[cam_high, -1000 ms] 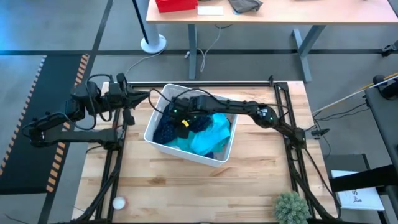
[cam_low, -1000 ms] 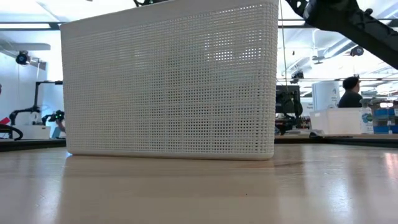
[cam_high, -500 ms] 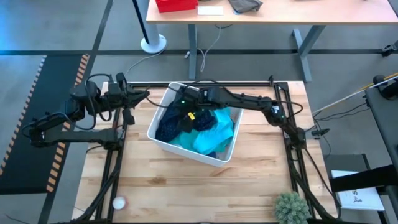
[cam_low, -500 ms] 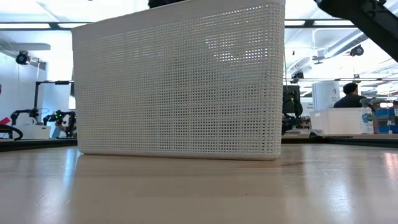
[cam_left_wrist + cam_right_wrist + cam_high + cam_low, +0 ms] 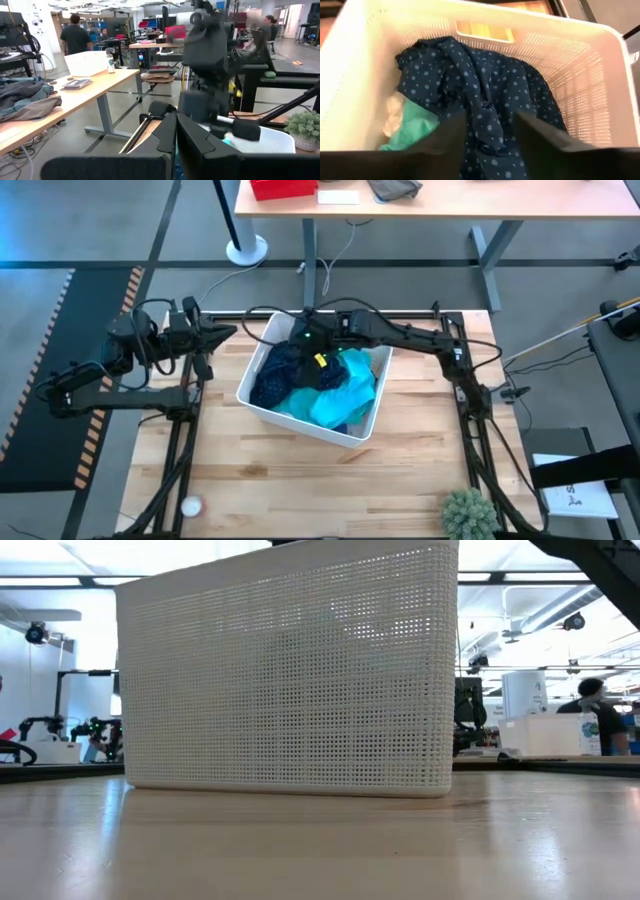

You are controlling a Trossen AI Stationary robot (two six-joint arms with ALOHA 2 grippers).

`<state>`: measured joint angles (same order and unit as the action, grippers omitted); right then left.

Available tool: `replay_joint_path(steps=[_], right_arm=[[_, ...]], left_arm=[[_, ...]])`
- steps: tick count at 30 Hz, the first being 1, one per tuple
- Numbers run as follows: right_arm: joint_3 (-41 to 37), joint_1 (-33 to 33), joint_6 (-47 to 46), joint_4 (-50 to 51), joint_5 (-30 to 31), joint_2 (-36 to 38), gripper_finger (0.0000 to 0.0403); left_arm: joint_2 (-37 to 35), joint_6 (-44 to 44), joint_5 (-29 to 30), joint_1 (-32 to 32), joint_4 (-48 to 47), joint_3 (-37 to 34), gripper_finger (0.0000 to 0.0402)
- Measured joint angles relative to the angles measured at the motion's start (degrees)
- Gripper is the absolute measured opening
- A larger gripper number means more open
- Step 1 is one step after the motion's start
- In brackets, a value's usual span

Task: Sort clothes
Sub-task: Put the dark blue shirt into the white bin

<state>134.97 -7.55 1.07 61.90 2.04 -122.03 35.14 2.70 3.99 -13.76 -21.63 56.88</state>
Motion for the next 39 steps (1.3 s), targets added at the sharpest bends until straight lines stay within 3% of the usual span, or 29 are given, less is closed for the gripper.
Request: replay_joint_path(steps=[2, 4, 10, 19, 24, 31, 39], right_arm=[[-0.1, 0.0, 0.9, 1.2, 0.0, -1.4, 0.0058], [-0.7, 0.0, 1.3, 2.0, 0.2, -2.9, 0.0016], [-3.9, 0.0, -0.4, 1.4, 0.5, -7.7, 0.0012], [-13.6, 0.0, -4.1, -11.7, -1.0, -11.4, 0.0001], [-16.9, -0.2, -4.5, -13.9, -1.3, -12.7, 0.0000], [-16.6, -0.1, -4.5, -14.6, -3.6, -13.4, 0.0000], [-11.9, 0.7, -3.0, -12.3, -0.5, -7.8, 0.0000]], left_arm=[[0.0, 0.0, 0.0, 0.0, -0.1, 0.0, 0.0000], [-0.1, -0.1, 0.0, 0.0, -0.4, 0.0, 0.0000], [-1.1, -0.2, 0.0, 0.0, -1.1, 0.0, 0.0000], [-2.8, -0.2, 0.0, 0.0, -1.5, 0.0, 0.0000], [-3.0, -0.2, 0.0, 0.0, -1.7, 0.0, 0.0000], [-2.9, -0.5, 0.0, 0.0, -1.7, 0.0, 0.0000], [-2.9, -0.5, 0.0, 0.0, -1.5, 0.0, 0.0000]])
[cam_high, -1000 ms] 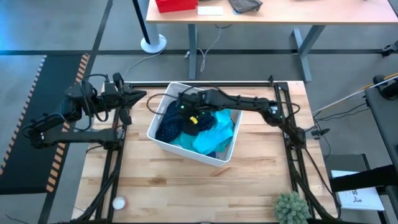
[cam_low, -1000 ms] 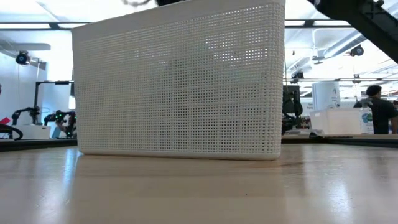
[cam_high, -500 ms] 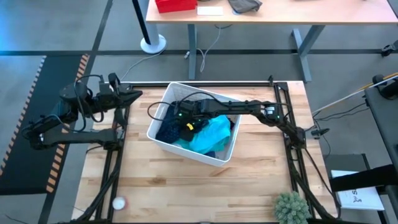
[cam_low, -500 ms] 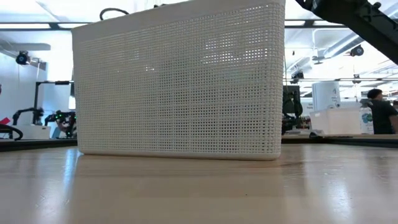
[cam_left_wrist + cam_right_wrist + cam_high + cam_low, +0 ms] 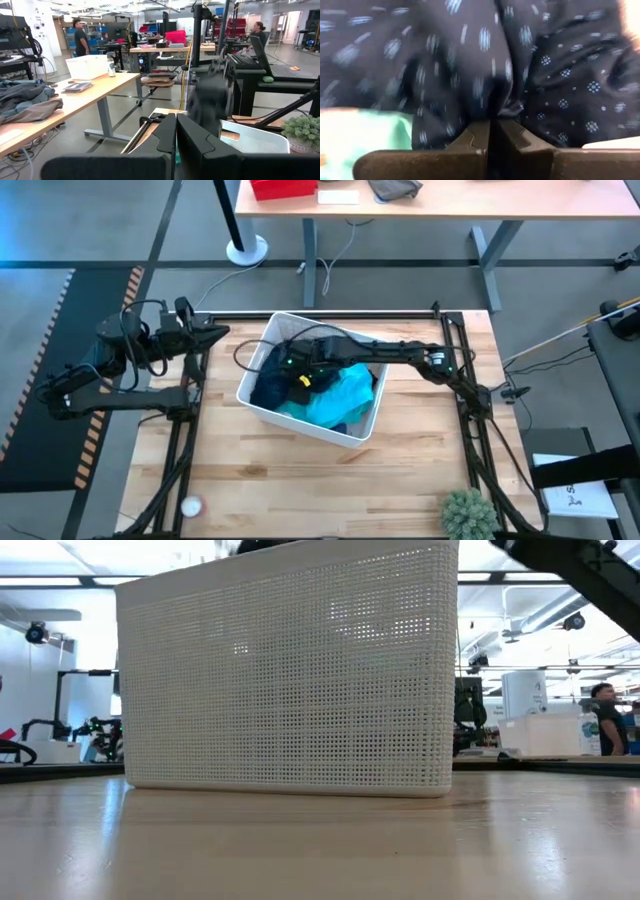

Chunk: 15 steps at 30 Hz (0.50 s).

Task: Sort clothes
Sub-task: Put the dark blue shirt into the white bin, then move the white bin to the top center of the table

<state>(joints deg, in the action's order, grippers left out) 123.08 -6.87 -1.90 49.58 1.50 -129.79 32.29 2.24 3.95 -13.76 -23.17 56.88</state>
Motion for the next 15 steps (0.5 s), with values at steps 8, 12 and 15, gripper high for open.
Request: replay_joint_path(steps=[8, 12, 15], right_arm=[[2.1, 0.0, 3.0, 1.4, 3.3, 6.9, 0.0000], [2.1, 0.2, 6.0, 1.5, 4.6, 11.2, 0.0000], [2.2, 1.0, 6.5, 1.8, 4.5, 14.4, 0.0000]], left_arm=[[0.0, 0.0, 0.0, 0.0, -0.1, 0.0, 0.0000], [0.1, 0.0, 0.0, 0.0, -0.1, 0.0, 0.0000], [0.1, 0.0, 0.0, 0.0, -0.1, 0.0, 0.0000]])
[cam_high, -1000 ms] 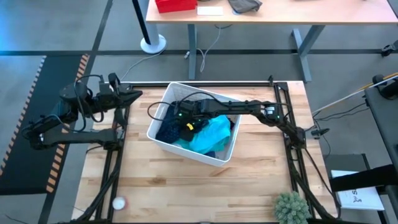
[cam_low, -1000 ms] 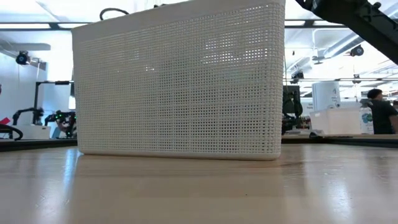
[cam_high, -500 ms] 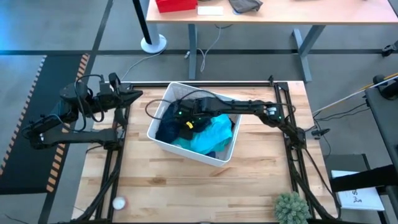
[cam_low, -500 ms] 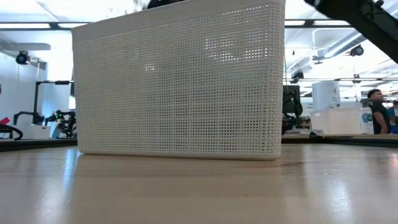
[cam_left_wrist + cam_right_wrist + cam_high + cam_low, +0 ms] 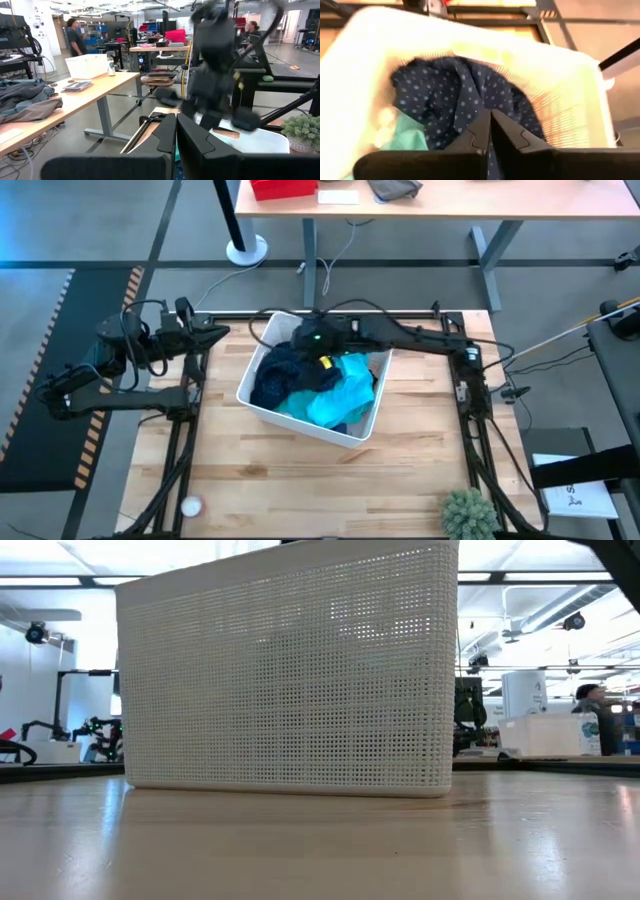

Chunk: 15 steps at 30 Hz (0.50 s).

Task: Sort clothes
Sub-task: Move the white bin to the top center of the table

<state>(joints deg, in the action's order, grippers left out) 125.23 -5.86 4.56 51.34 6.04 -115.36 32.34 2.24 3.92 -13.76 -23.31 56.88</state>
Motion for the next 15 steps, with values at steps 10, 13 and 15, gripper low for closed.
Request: replay_joint_path(steps=[10, 13, 15], right_arm=[[0.1, 8.5, -6.3, 7.6, -10.7, 7.8, 0.0000], [0.0, 12.0, -10.0, 12.0, -14.2, 7.6, 0.0000], [0.0, 14.0, -12.5, 15.9, -16.6, 7.4, 0.0000]], left_arm=[[0.4, 0.0, 0.0, 0.0, 0.0, 0.0, 0.0000], [0.6, -0.2, 0.0, 0.0, 0.0, 0.0, 0.0000], [0.9, -0.3, 0.0, 0.0, 0.0, 0.0, 0.0000]])
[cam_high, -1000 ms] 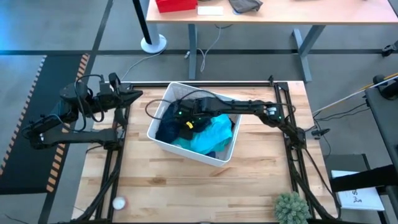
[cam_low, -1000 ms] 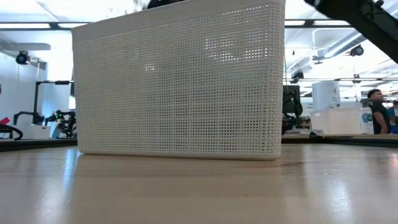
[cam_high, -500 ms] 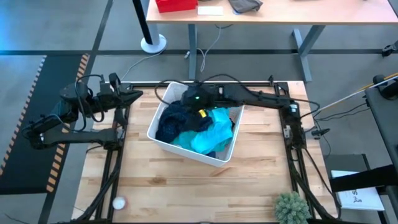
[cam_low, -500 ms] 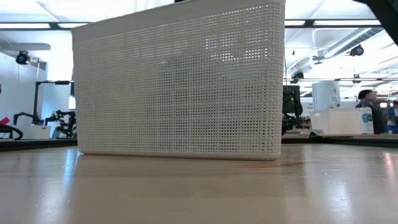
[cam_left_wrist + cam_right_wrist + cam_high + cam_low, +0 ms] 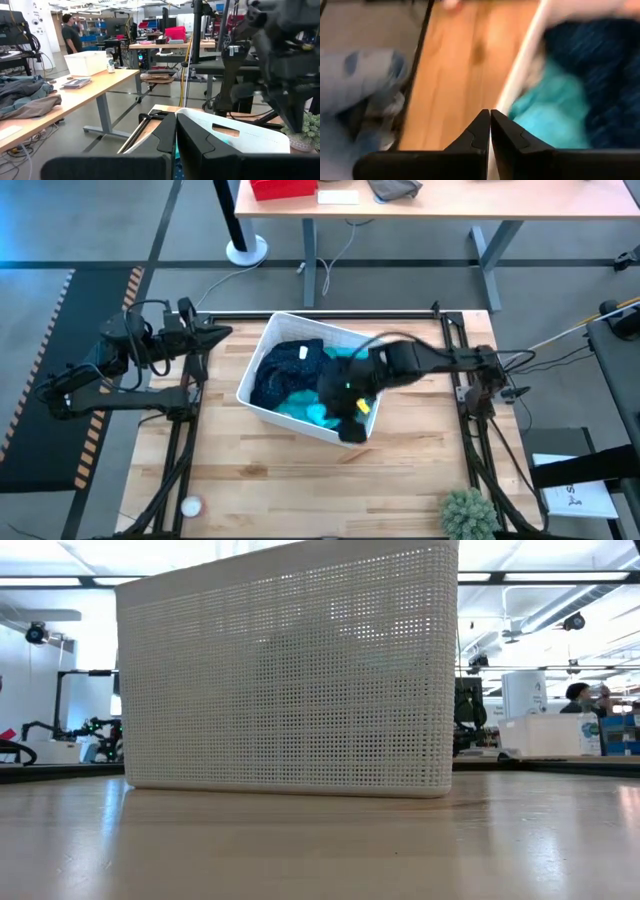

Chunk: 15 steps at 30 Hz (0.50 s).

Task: Sort clothes
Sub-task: Move the white bin to the top center of the table

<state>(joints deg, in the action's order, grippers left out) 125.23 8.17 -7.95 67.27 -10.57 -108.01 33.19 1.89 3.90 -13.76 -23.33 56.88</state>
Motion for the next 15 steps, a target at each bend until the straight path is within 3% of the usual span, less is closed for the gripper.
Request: replay_joint_path(steps=[8, 15], right_arm=[[-4.2, 6.4, -8.6, 4.4, -0.4, -1.3, 0.0000], [-11.6, 8.2, -15.1, 4.7, -0.2, -1.3, 0.0000]], left_arm=[[0.2, -1.0, 0.0, 0.0, 0.0, 0.0, 0.0000], [0.2, -2.3, -1.9, 0.0, -0.8, 0.0, 0.0000]])
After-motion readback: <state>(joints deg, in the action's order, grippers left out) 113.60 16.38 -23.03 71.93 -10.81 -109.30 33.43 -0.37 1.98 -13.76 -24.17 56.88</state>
